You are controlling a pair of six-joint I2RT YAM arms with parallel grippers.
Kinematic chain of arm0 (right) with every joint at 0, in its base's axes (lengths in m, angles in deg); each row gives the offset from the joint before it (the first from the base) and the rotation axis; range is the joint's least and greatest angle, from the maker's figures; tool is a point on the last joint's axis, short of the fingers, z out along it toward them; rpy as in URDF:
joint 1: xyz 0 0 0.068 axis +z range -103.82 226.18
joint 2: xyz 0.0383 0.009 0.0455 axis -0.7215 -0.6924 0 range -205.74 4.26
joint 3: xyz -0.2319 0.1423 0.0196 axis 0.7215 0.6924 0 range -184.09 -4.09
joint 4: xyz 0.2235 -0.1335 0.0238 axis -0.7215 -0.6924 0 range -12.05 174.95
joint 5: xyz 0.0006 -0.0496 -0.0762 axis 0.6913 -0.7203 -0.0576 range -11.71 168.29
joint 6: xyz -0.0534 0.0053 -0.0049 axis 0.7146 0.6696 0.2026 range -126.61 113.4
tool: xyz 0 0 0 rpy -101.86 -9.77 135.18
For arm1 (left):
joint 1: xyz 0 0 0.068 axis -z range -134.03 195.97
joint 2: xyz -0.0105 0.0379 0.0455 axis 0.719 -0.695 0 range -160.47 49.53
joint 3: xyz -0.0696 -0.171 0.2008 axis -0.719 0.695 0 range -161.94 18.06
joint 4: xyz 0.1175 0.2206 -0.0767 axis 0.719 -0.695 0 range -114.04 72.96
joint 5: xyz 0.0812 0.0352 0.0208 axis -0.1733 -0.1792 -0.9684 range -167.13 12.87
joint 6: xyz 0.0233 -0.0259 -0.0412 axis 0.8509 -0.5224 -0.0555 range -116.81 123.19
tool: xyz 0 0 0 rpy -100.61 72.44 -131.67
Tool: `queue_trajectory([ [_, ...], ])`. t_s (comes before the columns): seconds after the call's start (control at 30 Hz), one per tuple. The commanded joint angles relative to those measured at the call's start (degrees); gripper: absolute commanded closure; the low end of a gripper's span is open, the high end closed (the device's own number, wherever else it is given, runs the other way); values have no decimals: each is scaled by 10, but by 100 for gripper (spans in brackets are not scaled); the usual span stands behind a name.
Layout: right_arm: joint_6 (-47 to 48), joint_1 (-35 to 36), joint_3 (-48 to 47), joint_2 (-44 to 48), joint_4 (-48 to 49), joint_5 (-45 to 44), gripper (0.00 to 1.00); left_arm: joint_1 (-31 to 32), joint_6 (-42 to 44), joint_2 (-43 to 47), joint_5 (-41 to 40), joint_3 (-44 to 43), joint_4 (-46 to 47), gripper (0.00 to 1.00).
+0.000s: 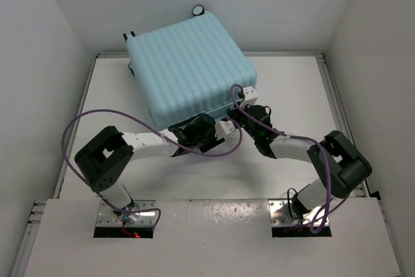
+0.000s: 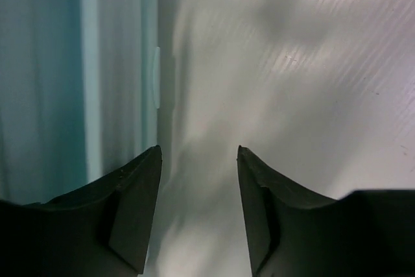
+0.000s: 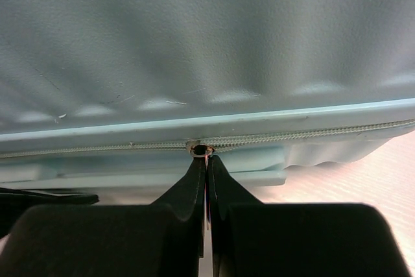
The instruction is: Pack the luggage
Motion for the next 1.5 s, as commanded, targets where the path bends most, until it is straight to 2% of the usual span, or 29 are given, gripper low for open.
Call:
queue_trajectory([
  [0.0, -3, -17, 4, 13, 43, -27, 100, -39, 3, -21, -14, -25, 38, 45],
  [0.1, 1, -20, 4, 13, 44, -26, 100, -53, 9, -30, -2, -25, 32, 56],
  [0.2, 8, -25, 4, 12, 38, -38, 100, -53, 14, -30, 5, -25, 17, 78],
  [0.27, 10, -38, 4, 13, 25, -45, 100, -53, 14, -22, 5, -18, -1, 97],
  [0.3, 11, -42, 4, 17, 18, -46, 100, -59, 14, -13, 5, -18, -6, 100],
  [0.53, 31, -101, 32, 53, -4, -48, 100, -78, 20, 94, -7, 56, -54, 100],
  [0.63, 29, -129, 45, 77, -13, -27, 100, -90, 59, 165, -2, 106, -73, 100],
  [0.77, 41, -149, 56, 85, -13, -11, 100, -120, 103, 212, 3, 152, -86, 100],
  [0.9, 46, -190, 53, 67, 0, 26, 100, -135, 117, 227, -2, 151, -100, 100],
  [0.97, 41, -205, 45, 61, 3, 39, 100, -141, 117, 227, 32, 130, -115, 100],
  [1.0, 39, -209, 43, 54, 4, 48, 100, -141, 117, 253, 87, 114, -115, 97],
  [1.03, 35, -212, 41, 54, 5, 60, 100, -141, 109, 265, 109, 114, -107, 88],
  [1.13, 19, -208, 47, 55, 7, 86, 100, -86, 93, 283, 126, 84, -74, 60],
  [1.33, 4, -183, 54, 51, 15, 84, 100, 31, 49, 221, 51, 6, -35, 57],
  [1.37, 3, -179, 53, 49, 17, 86, 100, 44, 43, 191, 18, -3, -24, 56],
  [1.47, 1, -171, 50, 46, 20, 85, 100, 62, 25, 130, -12, -43, -19, 56],
])
